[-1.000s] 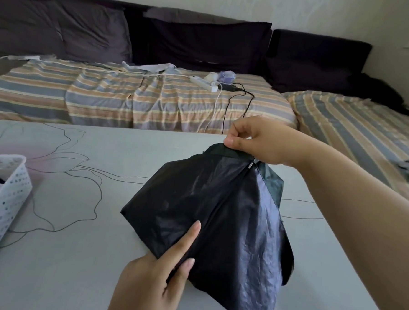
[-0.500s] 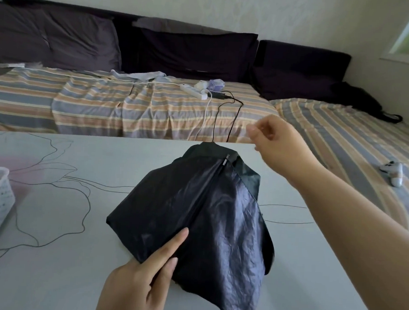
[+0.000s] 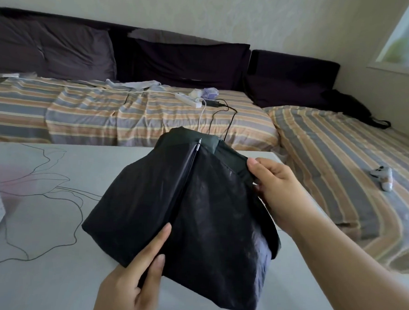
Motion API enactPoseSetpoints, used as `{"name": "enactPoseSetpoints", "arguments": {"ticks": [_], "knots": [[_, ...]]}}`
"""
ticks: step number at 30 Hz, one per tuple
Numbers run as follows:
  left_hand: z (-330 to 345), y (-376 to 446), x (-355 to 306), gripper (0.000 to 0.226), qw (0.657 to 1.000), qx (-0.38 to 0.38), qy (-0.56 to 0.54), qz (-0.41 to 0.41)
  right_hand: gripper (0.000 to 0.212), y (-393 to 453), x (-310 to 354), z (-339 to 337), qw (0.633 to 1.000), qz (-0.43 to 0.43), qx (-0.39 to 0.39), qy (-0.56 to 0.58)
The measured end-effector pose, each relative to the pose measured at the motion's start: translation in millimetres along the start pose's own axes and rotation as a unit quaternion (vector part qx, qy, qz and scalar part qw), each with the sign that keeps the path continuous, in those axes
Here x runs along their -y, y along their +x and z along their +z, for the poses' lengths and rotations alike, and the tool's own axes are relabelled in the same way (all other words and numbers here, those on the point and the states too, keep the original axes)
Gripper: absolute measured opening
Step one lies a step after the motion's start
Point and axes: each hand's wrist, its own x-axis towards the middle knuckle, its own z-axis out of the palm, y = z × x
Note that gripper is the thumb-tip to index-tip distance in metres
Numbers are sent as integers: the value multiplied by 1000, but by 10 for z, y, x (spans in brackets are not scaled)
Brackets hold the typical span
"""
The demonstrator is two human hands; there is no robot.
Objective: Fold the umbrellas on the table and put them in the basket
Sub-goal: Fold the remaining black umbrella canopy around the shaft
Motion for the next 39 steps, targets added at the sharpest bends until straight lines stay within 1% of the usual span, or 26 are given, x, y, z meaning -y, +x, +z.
{"name": "enactPoseSetpoints", "arguments": {"ticks": [2, 3, 5, 7, 8, 10, 12, 13, 14, 15, 16, 18, 21, 24, 26, 28, 30, 33, 37, 39], "knots": [[22, -15, 17, 46, 1000, 7, -11, 0, 37, 23, -22, 25, 998, 62, 5, 11], [23, -19, 25, 45, 1000, 13, -15, 2, 31, 47, -6, 41, 997, 78, 3, 8], [8, -20, 27, 41, 1000, 22, -13, 9, 13, 110, 64, 62, 997, 82, 12, 7], [-8, -15, 21, 41, 1000, 15, -7, 8, 21, 178, 142, 62, 995, 78, 35, -44], [-13, -13, 19, 43, 1000, 5, -7, 0, 20, 209, 163, 65, 994, 64, 31, -87], [-9, -15, 24, 46, 1000, -8, -4, -17, 20, 250, 196, 74, 983, 27, -24, -179], [-1, -16, 31, 47, 1000, -4, -7, -25, 19, 237, 243, 93, 953, -47, -107, -280], [-8, -9, 26, 47, 1000, 5, -11, -27, 17, 200, 293, 122, 939, -96, -131, -304], [-21, 2, 12, 49, 999, 21, -13, -30, 17, 149, 354, 165, 931, -142, -133, -309], [-39, 15, -6, 50, 999, 40, -11, -32, 18, 108, 413, 226, 926, -170, -118, -315], [-58, 24, -24, 50, 998, 58, -8, -33, 21, 82, 467, 294, 922, -183, -96, -329], [-78, 27, -53, 49, 996, 81, -9, -31, 23, 98, 501, 411, 917, -163, -55, -359], [-70, -1, -61, 52, 995, 85, -28, -38, 21, 180, 504, 491, 930, -128, -25, -344], [-66, -15, 3, 56, 996, 55, -48, -45, 16, 192, 537, 505, 945, -123, -9, -305], [-74, -5, 42, 59, 997, 44, -39, -51, 18, 181, 557, 512, 953, -120, -8, -277], [-75, 0, 55, 62, 997, 37, -31, -61, 22, 164, 570, 532, 954, -119, -4, -276], [-60, -3, 53, 62, 996, 20, -41, -73, 22, 141, 569, 532, 950, -126, -8, -285], [-40, -13, 26, 60, 991, -16, -84, -106, 21, 121, 525, 478, 950, -122, -36, -284], [-86, 7, -79, 51, 983, -24, -95, -154, 17, 164, 442, 468, 959, -92, -42, -266], [-108, 11, -109, 56, 981, -21, -100, -168, 17, 192, 468, 500, 962, -103, -39, -251]]}}
